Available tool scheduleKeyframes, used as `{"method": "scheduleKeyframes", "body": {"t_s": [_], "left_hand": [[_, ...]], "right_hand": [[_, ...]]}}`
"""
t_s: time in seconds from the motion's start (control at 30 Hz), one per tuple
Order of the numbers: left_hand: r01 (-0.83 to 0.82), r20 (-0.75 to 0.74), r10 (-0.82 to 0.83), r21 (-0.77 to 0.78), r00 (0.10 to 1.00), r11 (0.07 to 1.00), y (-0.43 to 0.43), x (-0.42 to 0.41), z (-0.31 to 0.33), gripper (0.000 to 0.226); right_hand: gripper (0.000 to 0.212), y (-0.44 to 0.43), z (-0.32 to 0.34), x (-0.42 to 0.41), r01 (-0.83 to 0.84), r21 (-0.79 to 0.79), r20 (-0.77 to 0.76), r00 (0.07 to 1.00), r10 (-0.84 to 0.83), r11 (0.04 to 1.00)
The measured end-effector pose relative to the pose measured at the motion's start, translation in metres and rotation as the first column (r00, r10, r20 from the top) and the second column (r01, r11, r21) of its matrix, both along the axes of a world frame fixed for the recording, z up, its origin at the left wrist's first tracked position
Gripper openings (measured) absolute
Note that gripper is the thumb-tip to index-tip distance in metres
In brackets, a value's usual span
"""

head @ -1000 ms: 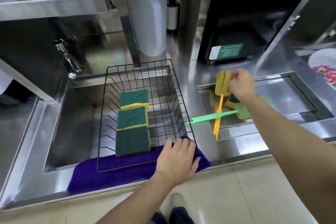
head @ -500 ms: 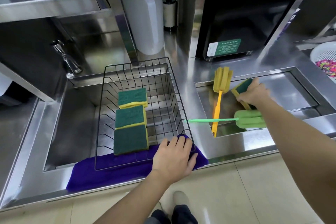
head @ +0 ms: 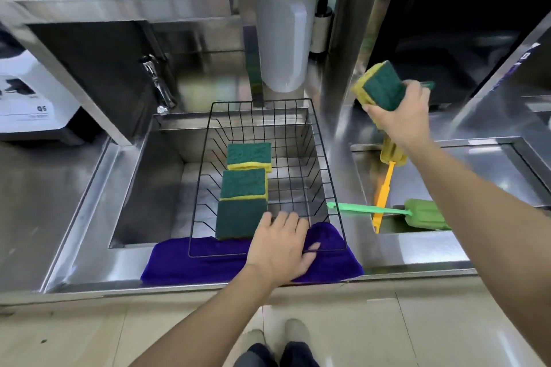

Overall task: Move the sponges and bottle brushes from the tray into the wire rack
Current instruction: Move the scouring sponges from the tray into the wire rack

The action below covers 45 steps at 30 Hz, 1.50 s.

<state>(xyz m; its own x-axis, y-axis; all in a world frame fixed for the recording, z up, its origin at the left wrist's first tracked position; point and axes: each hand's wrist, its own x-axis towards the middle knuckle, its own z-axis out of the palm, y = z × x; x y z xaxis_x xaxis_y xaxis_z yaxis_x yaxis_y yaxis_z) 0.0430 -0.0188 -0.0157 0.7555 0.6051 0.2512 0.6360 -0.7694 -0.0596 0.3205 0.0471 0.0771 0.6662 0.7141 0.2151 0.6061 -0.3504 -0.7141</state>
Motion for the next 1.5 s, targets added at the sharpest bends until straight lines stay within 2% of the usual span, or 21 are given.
{"method": "scheduleKeyframes", "body": {"t_s": [0.17, 0.3, 0.5, 0.63, 0.77, 0.9, 1.1, 1.2, 1.27, 1.33, 1.5], "left_hand": [[-0.01, -0.004, 0.011, 0.085, 1.0, 0.996, 0.006, -0.035, -0.01, 0.035], [-0.002, 0.057, -0.005, 0.116, 0.998, 0.993, 0.005, -0.044, -0.017, 0.031], [-0.012, 0.124, 0.001, 0.087, 0.992, 0.996, 0.004, -0.044, -0.025, 0.031], [-0.006, 0.156, -0.005, 0.07, 0.988, 0.997, 0.004, -0.045, -0.024, 0.029], [-0.027, 0.09, 0.022, 0.052, 0.996, 0.998, 0.002, -0.044, -0.021, 0.03], [-0.023, 0.126, 0.015, 0.064, 0.992, 0.998, 0.002, -0.044, -0.023, 0.028], [-0.025, 0.186, 0.008, 0.091, 0.983, 0.996, 0.002, -0.042, -0.026, 0.024], [-0.026, 0.196, 0.006, 0.097, 0.981, 0.995, 0.002, -0.041, -0.026, 0.023], [-0.028, 0.195, 0.007, 0.101, 0.981, 0.994, 0.002, -0.041, -0.025, 0.022], [-0.029, 0.19, 0.009, 0.106, 0.982, 0.994, 0.002, -0.042, -0.025, 0.022], [-0.034, 0.186, 0.014, 0.104, 0.983, 0.994, 0.002, -0.043, -0.024, 0.021]], "right_hand": [[0.083, 0.037, -0.014, -0.047, -0.164, -0.109, -0.015, 0.987, 0.163, 0.98], [0.087, 0.061, -0.021, -0.079, -0.279, -0.228, -0.059, 0.96, 0.273, 0.933], [0.08, 0.093, -0.038, -0.125, -0.342, -0.256, -0.051, 0.939, 0.341, 0.904], [0.077, 0.11, -0.053, -0.145, -0.371, -0.34, 0.029, 0.914, 0.404, 0.864], [0.077, 0.124, -0.062, -0.157, -0.368, -0.365, 0.07, 0.905, 0.42, 0.855], [0.073, 0.132, -0.068, -0.165, -0.352, -0.396, 0.079, 0.907, 0.413, 0.848], [0.055, 0.133, -0.08, -0.17, -0.42, -0.383, -0.076, 0.902, 0.425, 0.823], [0.049, 0.132, -0.084, -0.164, -0.462, -0.437, -0.203, 0.886, 0.416, 0.772], [0.046, 0.132, -0.086, -0.163, -0.438, -0.483, -0.215, 0.899, 0.382, 0.758], [0.043, 0.132, -0.085, -0.166, -0.41, -0.489, -0.185, 0.911, 0.368, 0.77], [0.028, 0.129, -0.087, -0.176, -0.397, -0.334, -0.153, 0.918, 0.366, 0.855]]}}
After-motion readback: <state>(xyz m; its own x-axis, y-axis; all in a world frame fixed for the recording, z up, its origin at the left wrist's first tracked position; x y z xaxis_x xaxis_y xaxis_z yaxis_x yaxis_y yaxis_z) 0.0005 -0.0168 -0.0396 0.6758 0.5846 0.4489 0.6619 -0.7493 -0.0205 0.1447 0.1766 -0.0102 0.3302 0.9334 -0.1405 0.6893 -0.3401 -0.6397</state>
